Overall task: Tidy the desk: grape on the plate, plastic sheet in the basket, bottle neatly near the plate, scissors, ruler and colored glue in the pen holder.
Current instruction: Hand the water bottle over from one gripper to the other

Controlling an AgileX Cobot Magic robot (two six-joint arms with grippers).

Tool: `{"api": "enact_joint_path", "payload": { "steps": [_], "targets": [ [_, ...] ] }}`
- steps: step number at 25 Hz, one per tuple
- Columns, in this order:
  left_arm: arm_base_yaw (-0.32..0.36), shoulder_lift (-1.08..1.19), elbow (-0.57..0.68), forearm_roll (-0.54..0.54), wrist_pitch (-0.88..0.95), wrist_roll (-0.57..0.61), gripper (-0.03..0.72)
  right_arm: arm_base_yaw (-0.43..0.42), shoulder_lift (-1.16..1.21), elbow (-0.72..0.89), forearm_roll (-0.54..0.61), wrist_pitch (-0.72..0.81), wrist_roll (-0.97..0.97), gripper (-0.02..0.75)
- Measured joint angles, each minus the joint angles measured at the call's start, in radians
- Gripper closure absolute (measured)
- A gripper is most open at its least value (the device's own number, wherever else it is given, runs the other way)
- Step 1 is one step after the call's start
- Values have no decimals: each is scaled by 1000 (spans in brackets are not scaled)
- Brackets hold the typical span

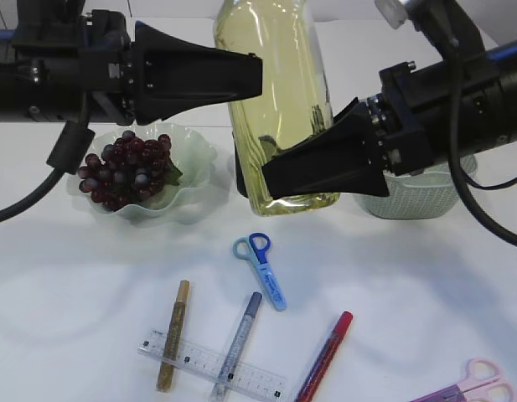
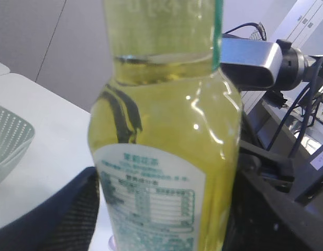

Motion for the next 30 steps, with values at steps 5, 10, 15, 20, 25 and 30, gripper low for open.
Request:
{"api": "enact_joint_path", "payload": {
  "steps": [5,10,15,20,25,30],
  "targets": [
    [0,5,-4,0,2,-2,127,-2,0,0,-2,-4,2,258],
    [-4,7,-4,0,2,-44,44,0,0,0,-3,-2,4,258],
    [-4,7,-6,0,2,-48,10,2,0,0,-7,3,4,259],
    [-18,7,-27,0,2,-48,15,2,0,0,-7,4,4,259],
    [-49,11,-39,0,-8,-41,22,2,0,0,-8,16,-2,259],
    [-59,19,-39,0,-12,-29,50,2,0,0,-9,16,-2,259]
  ]
}}
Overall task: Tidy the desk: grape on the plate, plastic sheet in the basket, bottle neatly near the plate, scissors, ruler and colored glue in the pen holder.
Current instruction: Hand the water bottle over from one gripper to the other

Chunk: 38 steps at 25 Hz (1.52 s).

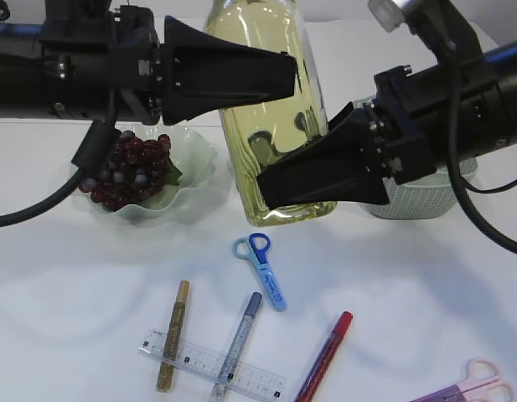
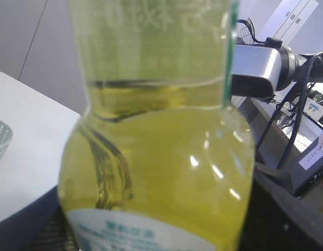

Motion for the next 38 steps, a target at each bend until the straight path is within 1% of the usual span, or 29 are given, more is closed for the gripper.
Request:
{"api": "enact_joint_path", "payload": {
  "steps": [6,16,21,23,38],
  "targets": [
    [-14,5,-26,0,-29,7,88,0,0,0,2,0,0,259],
    [-18,23,-47,0,-29,16,103,0,-8,0,0,-7,-4,259],
    [-20,23,-49,0,-29,16,195,0,-9,0,0,-7,-4,259],
    [-20,23,-49,0,-27,16,218,0,-9,0,0,-7,-6,258],
    [-20,25,-49,-4,-17,16,223,0,-10,0,8,-7,-6,257]
  ]
}}
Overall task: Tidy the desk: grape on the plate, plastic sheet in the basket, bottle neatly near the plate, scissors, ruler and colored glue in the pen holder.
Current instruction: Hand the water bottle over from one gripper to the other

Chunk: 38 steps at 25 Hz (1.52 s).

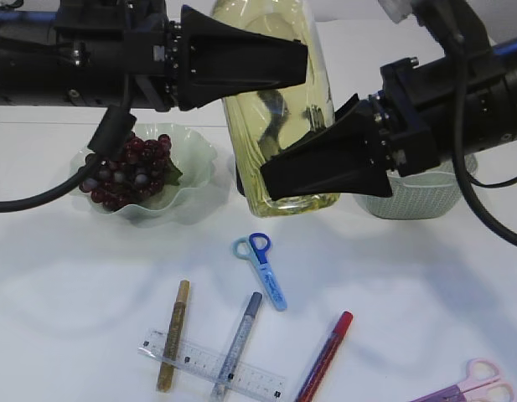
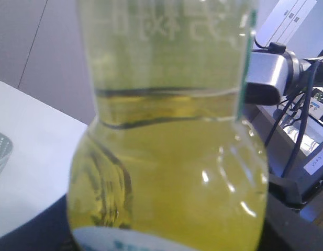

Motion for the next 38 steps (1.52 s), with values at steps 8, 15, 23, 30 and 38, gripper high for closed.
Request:
{"api": "enact_joint_path", "payload": {
  "steps": [8,15,23,30,38],
  "targets": [
    [2,0,0,-2,2,-8,227,0,0,0,2,2,33,222],
    [0,2,0,33,12,1,241,0,-4,-2,66,2,94,83],
    [-1,0,0,49,18,-2,241,0,-4,-4,74,2,100,132],
    [-1,-36,2,61,-17,-2,241,0,-10,-6,58,6,193,92],
    [-1,-41,2,77,-45,5,242,0,-10,-8,21,2,246,80]
  ]
}}
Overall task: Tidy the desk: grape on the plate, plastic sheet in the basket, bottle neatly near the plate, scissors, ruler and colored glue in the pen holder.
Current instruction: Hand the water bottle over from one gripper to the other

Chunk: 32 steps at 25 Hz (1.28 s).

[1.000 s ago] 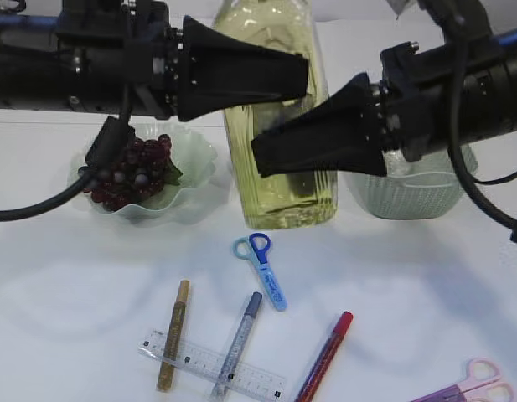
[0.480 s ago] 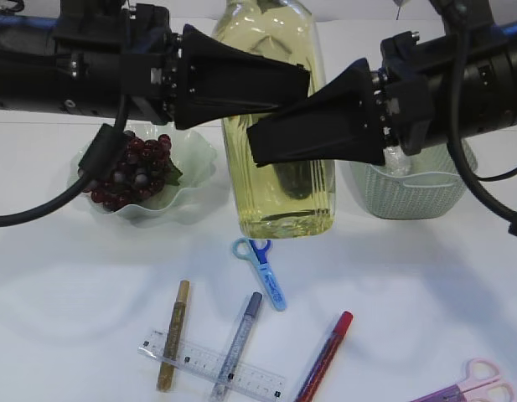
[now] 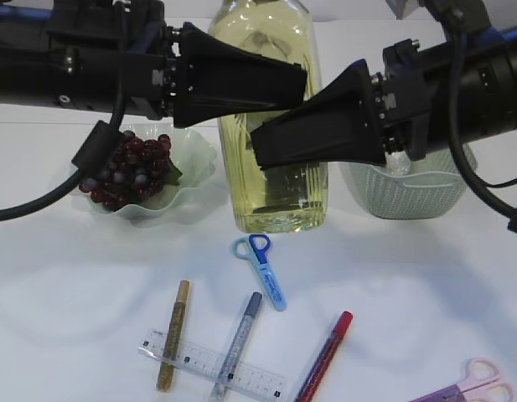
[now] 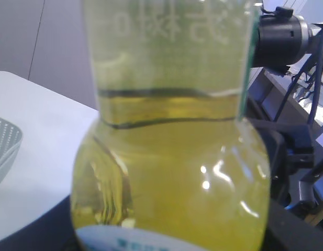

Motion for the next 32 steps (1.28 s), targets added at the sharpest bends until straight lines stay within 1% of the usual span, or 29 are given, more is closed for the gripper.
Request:
{"api": "enact_joint_path", "payload": {
  "steps": [4,11,16,23,32],
  "targets": [
    [0,-1,0,3,-7,0,242,8,0,0,-13,-9,16,79],
    [14,-4,8,35,5,-17,242,66,0,0,-55,-56,32,78],
    [28,-4,8,32,26,-27,242,70,0,0,-57,-57,34,81],
    [30,-4,8,31,29,-30,242,70,0,-6,-59,-57,44,87],
    [91,-8,8,16,80,-73,243,76,0,-21,-89,-54,71,80]
  ]
}}
